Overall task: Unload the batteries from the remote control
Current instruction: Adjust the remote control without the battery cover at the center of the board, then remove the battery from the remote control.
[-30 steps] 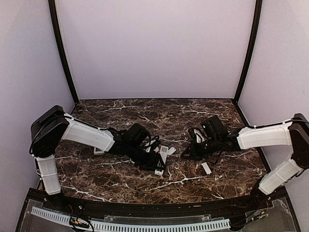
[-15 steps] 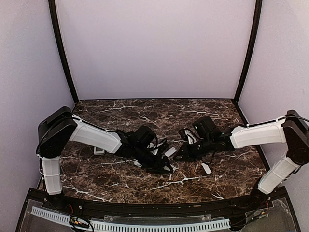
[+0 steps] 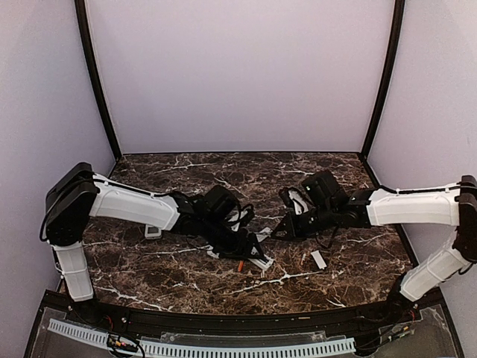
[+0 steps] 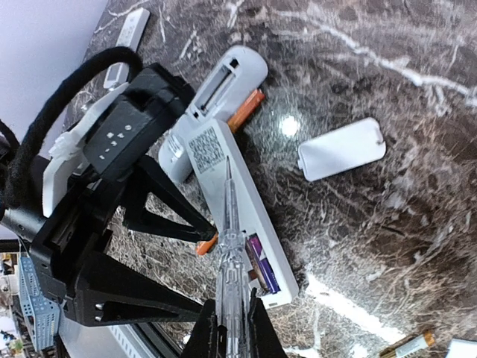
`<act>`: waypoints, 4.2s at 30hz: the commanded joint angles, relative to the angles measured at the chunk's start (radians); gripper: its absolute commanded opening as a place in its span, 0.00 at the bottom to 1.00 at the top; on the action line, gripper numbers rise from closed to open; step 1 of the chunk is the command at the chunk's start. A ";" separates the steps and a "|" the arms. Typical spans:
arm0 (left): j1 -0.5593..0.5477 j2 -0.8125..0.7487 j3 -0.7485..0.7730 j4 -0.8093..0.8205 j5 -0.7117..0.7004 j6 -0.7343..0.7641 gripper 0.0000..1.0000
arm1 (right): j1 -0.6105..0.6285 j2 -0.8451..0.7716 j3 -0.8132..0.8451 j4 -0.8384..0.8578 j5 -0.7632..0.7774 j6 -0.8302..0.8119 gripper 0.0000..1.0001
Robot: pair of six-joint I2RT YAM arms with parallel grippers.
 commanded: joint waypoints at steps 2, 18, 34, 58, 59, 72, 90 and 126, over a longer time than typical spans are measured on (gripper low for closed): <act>0.009 -0.172 -0.044 -0.103 -0.143 0.019 0.73 | -0.024 -0.082 0.063 -0.091 0.103 -0.072 0.00; 0.148 -0.162 0.184 -0.381 -0.156 0.335 0.73 | -0.030 -0.270 -0.032 -0.252 0.055 -0.130 0.00; 0.166 0.033 0.262 -0.398 -0.187 0.434 0.64 | 0.016 -0.130 0.003 -0.278 0.058 -0.204 0.00; 0.167 0.078 0.241 -0.403 -0.128 0.434 0.50 | 0.046 -0.149 0.043 -0.367 0.057 -0.220 0.00; 0.167 0.078 0.240 -0.399 -0.120 0.435 0.50 | 0.047 -0.150 0.041 -0.366 0.056 -0.218 0.00; 0.166 0.088 0.244 -0.392 -0.069 0.448 0.49 | 0.053 -0.116 0.024 -0.357 0.046 -0.212 0.00; 0.166 0.123 0.240 -0.362 -0.037 0.448 0.46 | 0.056 -0.073 0.077 -0.435 0.096 -0.220 0.00; 0.141 0.191 0.243 -0.324 0.049 0.392 0.35 | 0.029 0.011 -0.044 -0.195 -0.071 0.014 0.00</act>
